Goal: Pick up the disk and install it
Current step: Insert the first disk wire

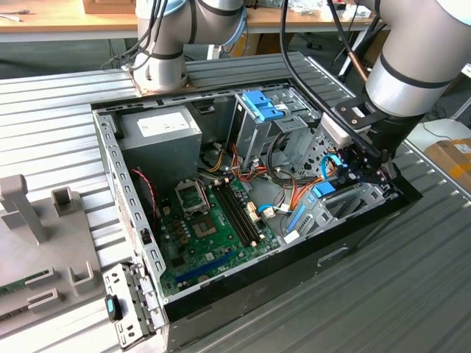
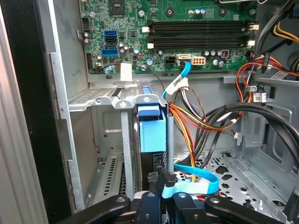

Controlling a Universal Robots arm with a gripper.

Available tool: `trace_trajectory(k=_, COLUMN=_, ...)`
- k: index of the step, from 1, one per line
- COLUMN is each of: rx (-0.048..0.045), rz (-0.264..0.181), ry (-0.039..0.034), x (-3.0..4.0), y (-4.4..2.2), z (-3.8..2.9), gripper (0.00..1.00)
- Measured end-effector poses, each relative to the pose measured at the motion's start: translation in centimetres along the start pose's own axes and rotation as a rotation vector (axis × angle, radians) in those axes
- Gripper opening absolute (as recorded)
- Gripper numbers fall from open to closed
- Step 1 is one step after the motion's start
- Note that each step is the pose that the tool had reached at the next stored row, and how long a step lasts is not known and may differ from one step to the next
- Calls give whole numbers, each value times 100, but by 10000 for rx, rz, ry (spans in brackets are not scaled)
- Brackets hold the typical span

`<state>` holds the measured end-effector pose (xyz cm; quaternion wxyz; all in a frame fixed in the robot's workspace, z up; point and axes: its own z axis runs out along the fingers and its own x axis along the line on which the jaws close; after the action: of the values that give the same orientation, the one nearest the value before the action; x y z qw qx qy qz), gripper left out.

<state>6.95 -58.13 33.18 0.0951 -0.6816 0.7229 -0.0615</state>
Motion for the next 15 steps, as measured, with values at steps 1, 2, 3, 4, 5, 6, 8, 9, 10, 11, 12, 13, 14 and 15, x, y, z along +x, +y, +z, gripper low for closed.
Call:
trace_trajectory(k=1, rx=0, rz=-1, ry=2, x=1, y=0, z=3, gripper=16)
trace_trajectory(k=2, rx=0, rz=-1, ry=2, x=1, y=1, z=4, gripper=16)
trace_trajectory(k=3, rx=0, rz=-1, ry=1, x=1, y=1, z=4, gripper=16)
trace_trajectory(k=4, rx=0, rz=0, ry=-1, x=1, y=1, z=5, gripper=16)
trace_trajectory(k=5, rx=0, rz=-1, ry=-1, x=1, y=1, z=5, gripper=16)
trace_trajectory(k=6, rx=0, rz=0, ry=-1, x=1, y=1, z=5, gripper=16)
trace_trajectory(k=8, rx=1, rz=2, ry=-12, x=2, y=2, z=12, gripper=16)
trace_trajectory(k=9, rx=1, rz=0, ry=-11, x=0, y=1, z=10, gripper=23)
trace_trajectory(k=10, rx=0, rz=-1, ry=-2, x=1, y=1, z=6, gripper=28)
trace_trajectory(k=11, rx=0, rz=-1, ry=0, x=1, y=1, z=6, gripper=33)
trace_trajectory(k=12, rx=0, rz=0, ry=-1, x=1, y=1, z=6, gripper=33)
trace_trajectory(k=13, rx=0, rz=0, ry=-1, x=1, y=1, z=6, gripper=40)
trace_trajectory(k=14, rx=0, rz=0, ry=-2, x=1, y=1, z=5, gripper=40)
trace_trajectory(k=15, rx=0, rz=1, ry=-8, x=-1, y=-5, z=-21, gripper=40)
